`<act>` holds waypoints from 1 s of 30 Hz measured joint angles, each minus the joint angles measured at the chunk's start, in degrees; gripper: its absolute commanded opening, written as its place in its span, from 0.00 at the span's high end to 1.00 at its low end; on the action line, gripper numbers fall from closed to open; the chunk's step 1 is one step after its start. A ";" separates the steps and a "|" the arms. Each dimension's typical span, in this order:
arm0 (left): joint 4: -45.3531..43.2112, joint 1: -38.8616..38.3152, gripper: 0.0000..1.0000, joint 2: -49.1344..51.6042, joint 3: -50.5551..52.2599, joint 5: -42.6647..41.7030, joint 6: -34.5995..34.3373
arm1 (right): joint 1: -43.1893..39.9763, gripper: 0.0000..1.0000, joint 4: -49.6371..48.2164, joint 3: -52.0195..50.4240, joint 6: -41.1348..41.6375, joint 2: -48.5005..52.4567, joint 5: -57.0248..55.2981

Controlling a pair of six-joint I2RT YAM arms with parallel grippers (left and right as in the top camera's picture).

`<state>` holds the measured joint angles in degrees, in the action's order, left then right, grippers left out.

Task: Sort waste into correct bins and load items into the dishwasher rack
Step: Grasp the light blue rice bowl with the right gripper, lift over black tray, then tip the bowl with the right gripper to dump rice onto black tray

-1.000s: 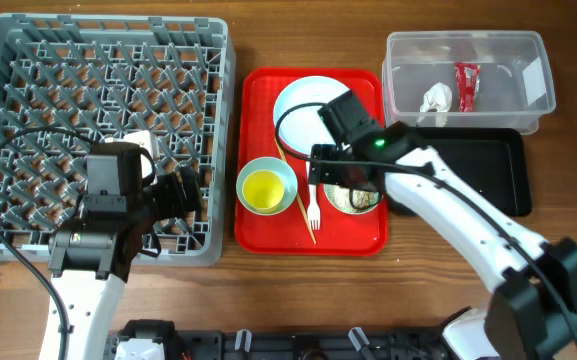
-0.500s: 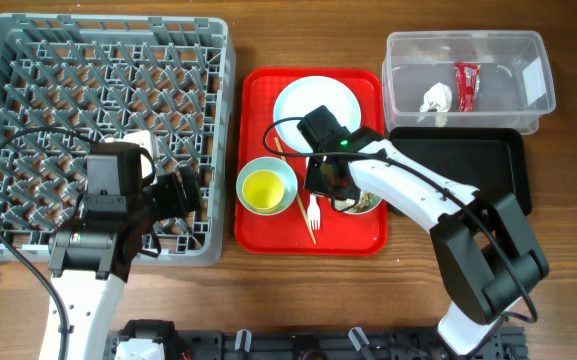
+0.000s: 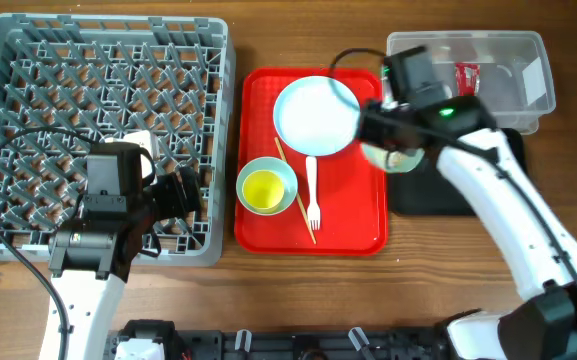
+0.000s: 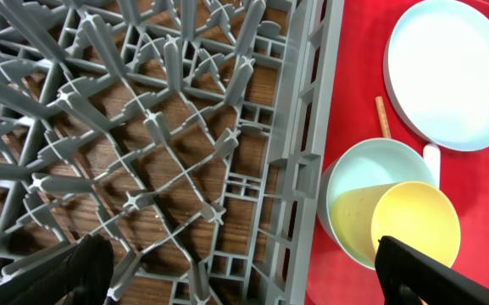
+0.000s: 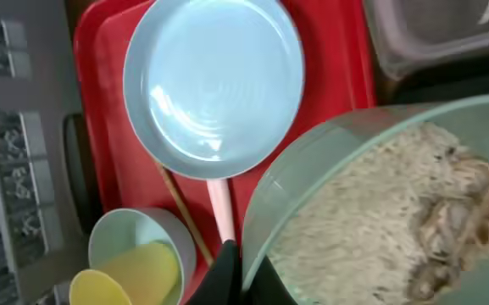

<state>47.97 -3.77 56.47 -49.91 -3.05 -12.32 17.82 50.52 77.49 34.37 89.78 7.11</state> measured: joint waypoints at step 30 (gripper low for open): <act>0.02 0.00 0.00 0.00 0.00 0.00 0.00 | -46.49 0.96 -31.12 -24.22 18.12 7.67 81.68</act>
<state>47.99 -3.77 56.47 -49.91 -3.05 -12.32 -28.67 19.40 53.28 52.49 97.45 88.79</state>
